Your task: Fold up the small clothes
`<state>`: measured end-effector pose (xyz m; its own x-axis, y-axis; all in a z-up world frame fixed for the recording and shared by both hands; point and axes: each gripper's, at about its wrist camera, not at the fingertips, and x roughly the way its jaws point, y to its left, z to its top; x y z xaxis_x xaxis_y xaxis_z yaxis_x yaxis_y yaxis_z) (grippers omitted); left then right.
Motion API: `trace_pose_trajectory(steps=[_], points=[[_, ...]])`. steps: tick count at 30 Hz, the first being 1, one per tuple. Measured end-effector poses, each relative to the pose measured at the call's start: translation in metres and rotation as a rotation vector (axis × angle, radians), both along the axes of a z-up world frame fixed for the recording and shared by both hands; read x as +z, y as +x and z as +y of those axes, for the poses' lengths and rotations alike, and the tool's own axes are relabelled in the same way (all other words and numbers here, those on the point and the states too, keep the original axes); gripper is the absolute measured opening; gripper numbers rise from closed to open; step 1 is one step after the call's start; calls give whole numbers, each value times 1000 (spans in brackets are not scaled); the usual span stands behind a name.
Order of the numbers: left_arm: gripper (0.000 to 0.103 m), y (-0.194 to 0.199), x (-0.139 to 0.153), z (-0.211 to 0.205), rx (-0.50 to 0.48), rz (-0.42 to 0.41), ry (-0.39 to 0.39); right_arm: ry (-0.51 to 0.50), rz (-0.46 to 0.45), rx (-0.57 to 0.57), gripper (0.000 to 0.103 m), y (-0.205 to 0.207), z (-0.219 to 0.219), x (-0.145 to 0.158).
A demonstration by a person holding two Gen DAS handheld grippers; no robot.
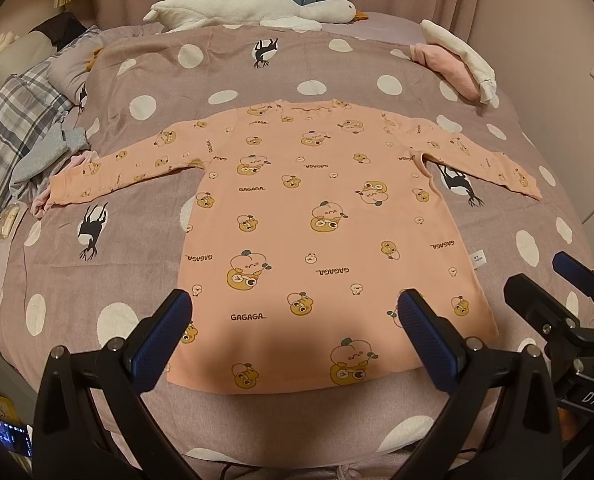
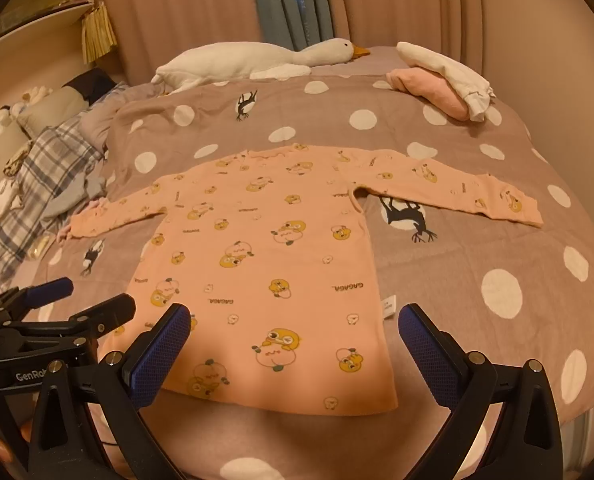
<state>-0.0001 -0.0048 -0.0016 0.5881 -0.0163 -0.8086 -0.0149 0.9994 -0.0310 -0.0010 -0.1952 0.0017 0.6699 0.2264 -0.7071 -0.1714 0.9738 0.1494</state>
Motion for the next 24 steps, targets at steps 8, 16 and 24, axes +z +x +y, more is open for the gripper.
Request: trace_pose_trajectory(steps=[8, 16, 24], points=[[103, 1, 1, 0, 0, 1, 2, 0, 0, 1, 103, 0, -1, -1], [103, 2, 2, -1, -2, 0, 3, -1, -1, 1, 103, -1, -1, -2], [103, 2, 5, -1, -3, -5, 6, 0, 0, 1, 103, -1, -1, -2]])
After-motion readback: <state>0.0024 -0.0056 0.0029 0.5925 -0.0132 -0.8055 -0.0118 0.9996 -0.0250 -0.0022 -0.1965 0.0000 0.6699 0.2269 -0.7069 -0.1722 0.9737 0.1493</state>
